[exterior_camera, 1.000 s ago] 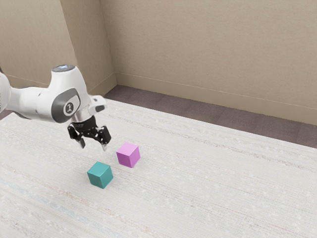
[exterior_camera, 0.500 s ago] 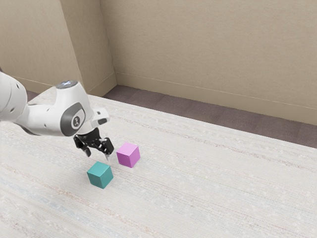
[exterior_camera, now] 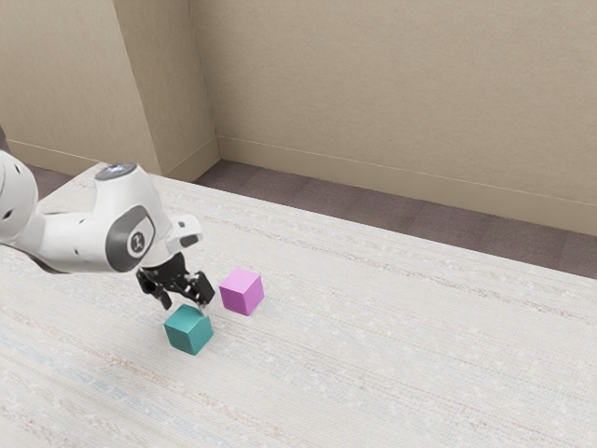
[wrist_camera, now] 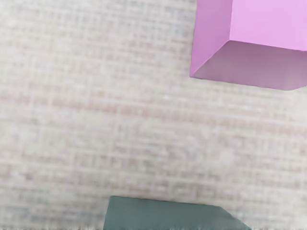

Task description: Pick up the blue block with one arm, and put the blue block on the pink block with one arm

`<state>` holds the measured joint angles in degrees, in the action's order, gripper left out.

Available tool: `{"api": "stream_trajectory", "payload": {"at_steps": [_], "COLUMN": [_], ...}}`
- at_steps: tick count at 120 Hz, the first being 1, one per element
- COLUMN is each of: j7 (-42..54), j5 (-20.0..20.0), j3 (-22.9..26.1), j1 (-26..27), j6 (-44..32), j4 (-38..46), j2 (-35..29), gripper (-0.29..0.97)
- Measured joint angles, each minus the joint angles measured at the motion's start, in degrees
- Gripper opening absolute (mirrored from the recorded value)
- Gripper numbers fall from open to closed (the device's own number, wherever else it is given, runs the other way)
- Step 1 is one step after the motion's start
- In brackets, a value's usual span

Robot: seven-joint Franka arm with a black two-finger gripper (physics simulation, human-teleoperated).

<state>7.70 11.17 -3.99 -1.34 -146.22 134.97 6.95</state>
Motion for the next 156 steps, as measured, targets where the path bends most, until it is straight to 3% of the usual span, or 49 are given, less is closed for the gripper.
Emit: {"api": "stream_trajectory", "payload": {"at_steps": [106,137,156], "j7": [-2.66,-3.33,-4.01], "j5": [1.10,0.94,-0.09], "j3": [0.91,0.90,0.89], "j1": [0.73,0.73,0.75], "j6": [-1.51,-1.46,-1.39], "j4": [3.30,3.29,2.79], "j2": [0.89,0.56,0.25], "gripper": [0.68,0.43,0.38]}}
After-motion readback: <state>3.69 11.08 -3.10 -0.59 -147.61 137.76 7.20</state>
